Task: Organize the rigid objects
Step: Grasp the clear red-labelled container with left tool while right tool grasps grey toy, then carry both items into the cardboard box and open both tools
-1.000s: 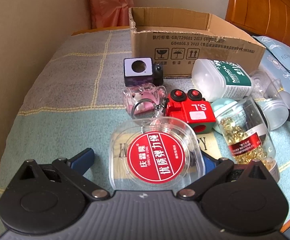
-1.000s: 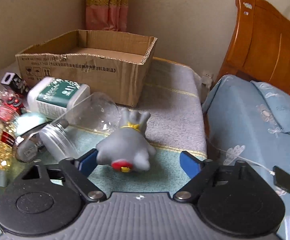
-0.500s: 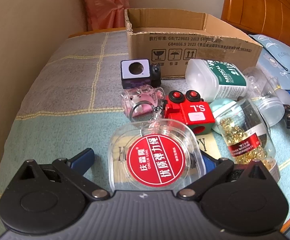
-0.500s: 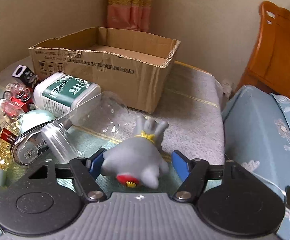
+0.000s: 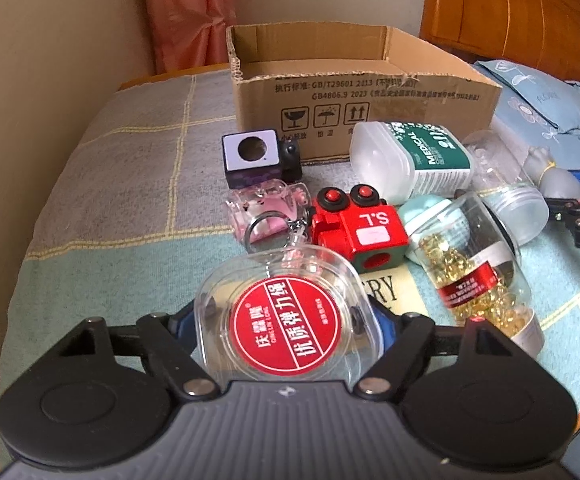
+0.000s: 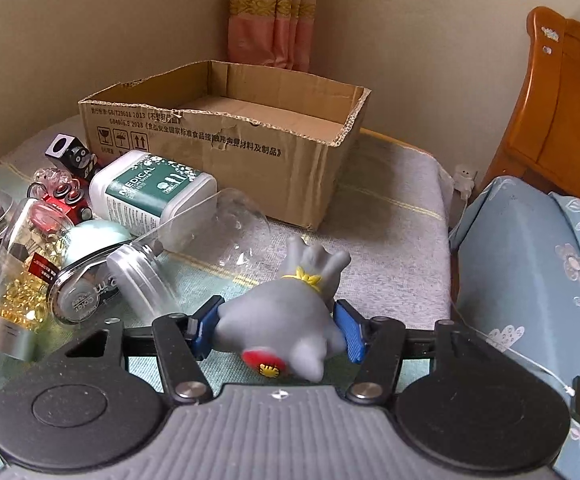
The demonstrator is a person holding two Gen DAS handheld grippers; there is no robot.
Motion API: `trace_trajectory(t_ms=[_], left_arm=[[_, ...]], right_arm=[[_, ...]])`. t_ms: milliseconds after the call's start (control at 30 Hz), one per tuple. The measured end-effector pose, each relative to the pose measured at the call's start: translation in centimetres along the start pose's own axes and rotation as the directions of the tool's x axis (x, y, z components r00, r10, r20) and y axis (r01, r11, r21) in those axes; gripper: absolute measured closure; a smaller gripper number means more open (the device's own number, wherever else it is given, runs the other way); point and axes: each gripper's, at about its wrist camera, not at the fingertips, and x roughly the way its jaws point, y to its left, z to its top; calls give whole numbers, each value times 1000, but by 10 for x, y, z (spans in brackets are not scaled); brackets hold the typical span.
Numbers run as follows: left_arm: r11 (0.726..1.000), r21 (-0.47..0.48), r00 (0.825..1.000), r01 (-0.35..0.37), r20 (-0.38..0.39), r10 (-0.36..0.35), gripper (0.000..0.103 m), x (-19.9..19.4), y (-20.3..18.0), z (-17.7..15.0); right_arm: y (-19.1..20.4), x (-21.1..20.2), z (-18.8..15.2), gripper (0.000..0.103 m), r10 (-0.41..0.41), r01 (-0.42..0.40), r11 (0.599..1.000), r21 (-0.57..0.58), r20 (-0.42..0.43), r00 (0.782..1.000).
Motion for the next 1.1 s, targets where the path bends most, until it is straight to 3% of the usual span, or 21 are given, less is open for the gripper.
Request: trace_trajectory(t_ms=[467, 833, 1100], left_arm=[[994, 106, 999, 24, 20, -26, 25, -33, 4, 27], [981, 192, 993, 36, 101, -57, 25, -56, 6, 99], [971, 238, 989, 33, 133, -66, 24, -35, 2, 165]], right_arm=[[-5, -35, 21, 38, -39, 40, 999, -20, 31, 999], [-2, -52, 79, 38, 27, -18, 998, -66, 130, 991], [-3, -31, 131, 38, 51, -38, 996, -85, 152, 987]])
